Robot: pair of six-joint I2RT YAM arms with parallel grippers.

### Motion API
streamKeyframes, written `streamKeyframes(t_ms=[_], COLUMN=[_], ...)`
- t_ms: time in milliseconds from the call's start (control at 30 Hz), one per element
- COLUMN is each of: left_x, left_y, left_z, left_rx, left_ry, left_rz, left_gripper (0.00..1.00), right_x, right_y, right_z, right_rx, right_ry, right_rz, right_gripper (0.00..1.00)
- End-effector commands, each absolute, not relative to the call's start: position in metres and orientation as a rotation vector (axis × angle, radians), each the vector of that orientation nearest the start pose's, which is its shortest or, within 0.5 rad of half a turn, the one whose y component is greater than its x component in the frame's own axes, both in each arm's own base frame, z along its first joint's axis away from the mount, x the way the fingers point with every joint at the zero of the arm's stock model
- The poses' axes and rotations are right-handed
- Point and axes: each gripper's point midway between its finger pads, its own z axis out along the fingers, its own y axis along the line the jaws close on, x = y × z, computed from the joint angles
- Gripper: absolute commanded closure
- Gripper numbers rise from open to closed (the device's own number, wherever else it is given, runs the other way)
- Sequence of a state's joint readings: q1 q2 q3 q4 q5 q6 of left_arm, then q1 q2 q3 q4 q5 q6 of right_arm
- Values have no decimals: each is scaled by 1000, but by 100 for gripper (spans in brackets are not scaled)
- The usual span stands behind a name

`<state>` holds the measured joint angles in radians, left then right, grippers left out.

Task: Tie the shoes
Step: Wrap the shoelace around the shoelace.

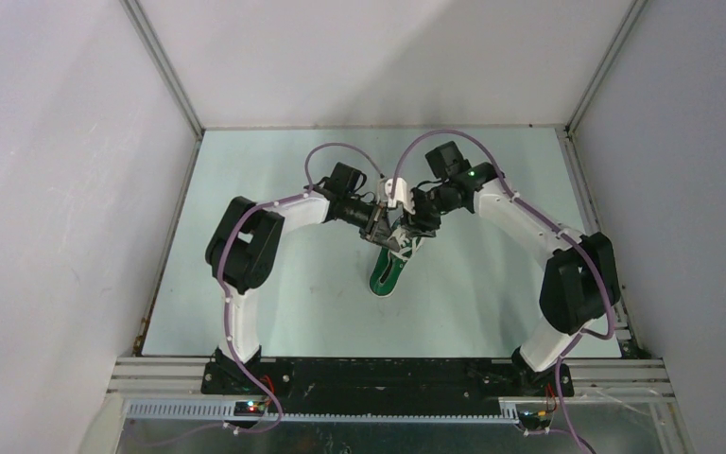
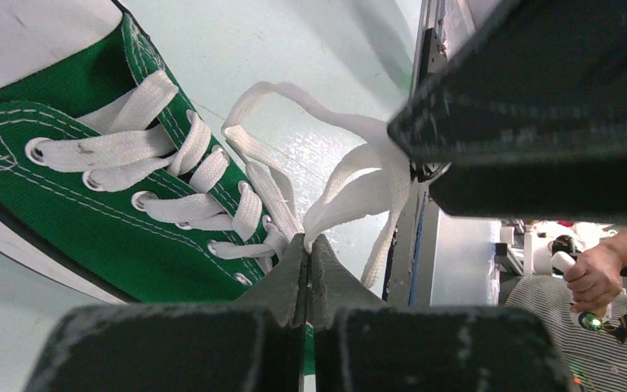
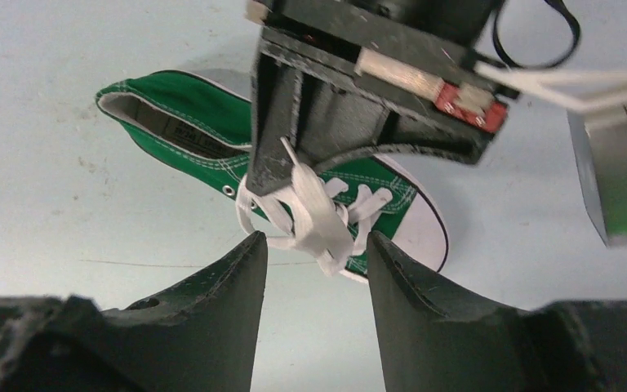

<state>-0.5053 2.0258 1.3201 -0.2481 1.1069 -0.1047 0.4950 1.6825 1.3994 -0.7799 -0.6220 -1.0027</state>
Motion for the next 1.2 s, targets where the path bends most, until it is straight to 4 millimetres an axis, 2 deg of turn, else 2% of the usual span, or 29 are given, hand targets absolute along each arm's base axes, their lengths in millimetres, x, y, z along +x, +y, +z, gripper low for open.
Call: streamKeyframes(t_ms=[0,167,333,567,733,933,1067,1167], left_x=[292,292,291,289,287,285,284,285], left_y=[-343,-344,-343,-344,-344,-344,-344,-344], left_z=[107,109,110,112,113,113,113,113], left_rx=[967,969,977,989,995,996,997,997], left_ry=[2200,2196,2188,2172,2164,2162,2161,2160], left_rz=[-1675,-1682,-1685,-1705,-1723,-1742,-1747,-1748], left_gripper=[100,100,100,100,100,100,100,100], right_x=[307,306,306,305,309,316,319,319], right_y=[267,280,276,263,266,270,272,273], right_z=[167,160,147,142,139,127,120,119], right_rx=[-1903,-1970,-2053,-2147,-2163,-2203,-2228,-2239], right_ry=[1471,1409,1401,1364,1304,1233,1202,1185], right_rz=[531,489,441,419,398,354,343,342], right_gripper=[49,50,50,45,41,40,45,57])
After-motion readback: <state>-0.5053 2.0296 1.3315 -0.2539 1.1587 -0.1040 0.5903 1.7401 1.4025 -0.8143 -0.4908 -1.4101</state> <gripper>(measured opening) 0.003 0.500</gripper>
